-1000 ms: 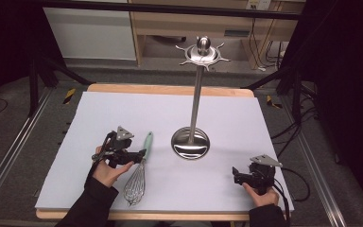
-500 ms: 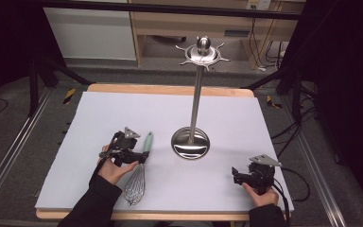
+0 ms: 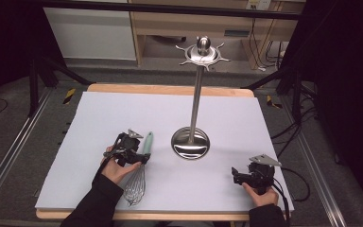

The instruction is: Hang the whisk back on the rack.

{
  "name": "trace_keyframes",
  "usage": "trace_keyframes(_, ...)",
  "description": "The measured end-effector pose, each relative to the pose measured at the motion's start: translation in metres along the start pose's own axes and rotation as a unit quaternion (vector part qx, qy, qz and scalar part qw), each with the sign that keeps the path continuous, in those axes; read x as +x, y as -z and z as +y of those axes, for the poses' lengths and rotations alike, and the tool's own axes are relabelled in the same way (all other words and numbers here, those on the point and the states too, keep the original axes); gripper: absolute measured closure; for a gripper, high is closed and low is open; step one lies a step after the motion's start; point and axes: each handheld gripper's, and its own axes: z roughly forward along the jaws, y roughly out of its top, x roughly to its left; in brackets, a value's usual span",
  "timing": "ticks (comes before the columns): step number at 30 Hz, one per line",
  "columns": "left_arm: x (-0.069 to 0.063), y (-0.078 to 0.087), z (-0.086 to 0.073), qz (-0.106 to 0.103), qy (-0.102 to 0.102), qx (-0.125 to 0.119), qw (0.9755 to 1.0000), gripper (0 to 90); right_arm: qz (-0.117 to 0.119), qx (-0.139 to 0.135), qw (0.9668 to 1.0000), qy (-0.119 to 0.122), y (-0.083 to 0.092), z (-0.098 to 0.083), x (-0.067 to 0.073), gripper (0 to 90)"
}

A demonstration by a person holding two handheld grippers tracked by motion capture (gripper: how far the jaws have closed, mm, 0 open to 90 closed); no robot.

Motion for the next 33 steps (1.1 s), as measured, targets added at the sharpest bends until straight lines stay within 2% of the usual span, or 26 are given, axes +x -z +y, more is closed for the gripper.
trace_keyframes(8, 0.0, -0.006, -0.001, -0.001, 0.005, 0.018, 0.9998, 46.2, 0.0, 0.0, 1.0, 0.002, 0.0, 0.0, 0.0, 7.0)
trace_keyframes(19, 0.001, -0.014, -0.002, -0.013, 0.019, 0.044, 0.9988, 53.0, 0.002, 0.002, 1.0, 0.001, -0.001, 0.0, 0.0, 7.0)
trace_keyframes(33, -0.001, -0.019, 0.0, -0.015, 0.038, 0.055, 0.9976, 59.0, 0.004, 0.003, 1.0, 0.001, -0.001, 0.0, 0.0, 7.0)
